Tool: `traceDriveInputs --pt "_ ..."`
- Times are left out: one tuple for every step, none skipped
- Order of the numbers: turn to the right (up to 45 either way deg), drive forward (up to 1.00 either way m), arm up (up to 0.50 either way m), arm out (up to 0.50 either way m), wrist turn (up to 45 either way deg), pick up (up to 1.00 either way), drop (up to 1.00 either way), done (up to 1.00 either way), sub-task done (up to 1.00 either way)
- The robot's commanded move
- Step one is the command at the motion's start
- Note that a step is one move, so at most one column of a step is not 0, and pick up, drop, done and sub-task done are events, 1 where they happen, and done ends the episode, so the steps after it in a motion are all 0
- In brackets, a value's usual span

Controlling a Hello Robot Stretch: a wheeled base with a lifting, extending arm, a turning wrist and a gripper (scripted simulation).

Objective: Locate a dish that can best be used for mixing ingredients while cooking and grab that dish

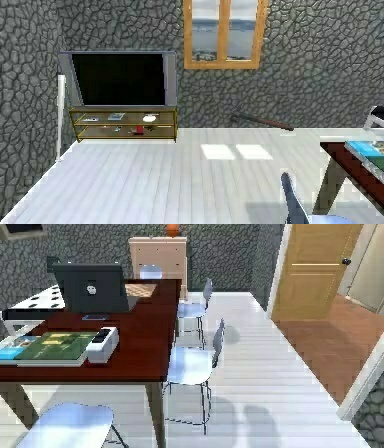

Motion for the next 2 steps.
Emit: traceDriveInputs --pt "-45.0 0.0 0.0 0.0 0.0 0.0 0.0 0.0 0.0" --pt "-45.0 0.0 0.0 0.0 0.0 0.0 0.0 0.0 0.0"
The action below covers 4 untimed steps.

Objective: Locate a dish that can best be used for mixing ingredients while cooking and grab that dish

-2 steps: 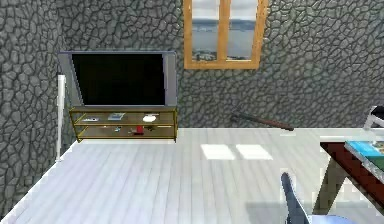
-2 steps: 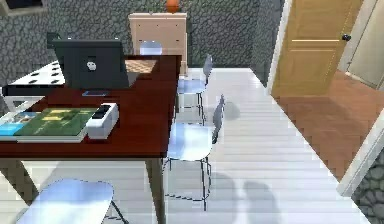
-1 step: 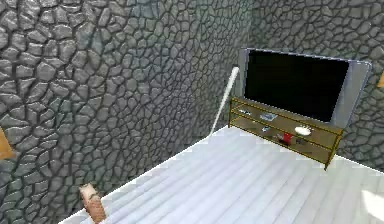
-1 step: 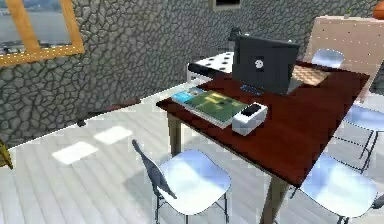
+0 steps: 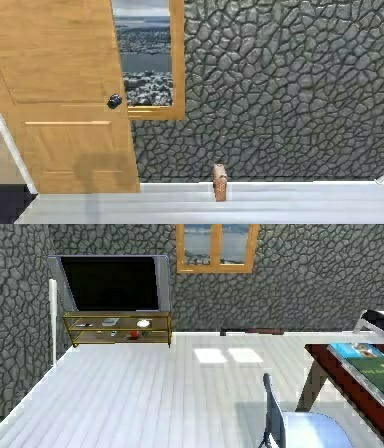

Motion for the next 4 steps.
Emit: traceDriveInputs --pt "-45.0 0.0 0.0 0.0 0.0 0.0 0.0 0.0 0.0" --pt "-6.0 0.0 0.0 0.0 0.0 0.0 0.0 0.0 0.0" --pt "0.0 0.05 0.0 0.0 0.0 0.0 0.0 0.0 0.0" --pt "45.0 0.0 0.0 0.0 0.0 0.0 0.0 0.0 0.0"
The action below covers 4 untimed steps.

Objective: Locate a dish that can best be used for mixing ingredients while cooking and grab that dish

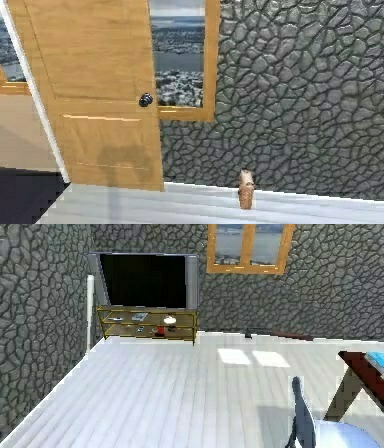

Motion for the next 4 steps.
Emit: traceDriveInputs --pt "39.0 0.0 0.0 0.0 0.0 0.0 0.0 0.0 0.0" --pt "0.0 0.15 0.0 0.0 0.0 0.0 0.0 0.0 0.0" --pt "45.0 0.0 0.0 0.0 0.0 0.0 0.0 0.0 0.0" --pt "9.0 0.0 0.0 0.0 0.0 0.0 0.0 0.0 0.0"
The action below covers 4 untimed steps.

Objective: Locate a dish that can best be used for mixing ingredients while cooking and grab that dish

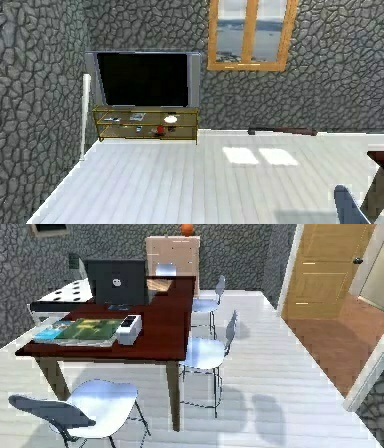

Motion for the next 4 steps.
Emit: traceDriveInputs --pt "0.0 1.0 0.0 0.0 0.0 0.0 0.0 0.0 0.0" --pt "45.0 0.0 0.0 0.0 0.0 0.0 0.0 0.0 0.0" --pt "3.0 0.0 0.0 0.0 0.0 0.0 0.0 0.0 0.0" --pt "0.0 1.0 0.0 0.0 0.0 0.0 0.0 0.0 0.0"
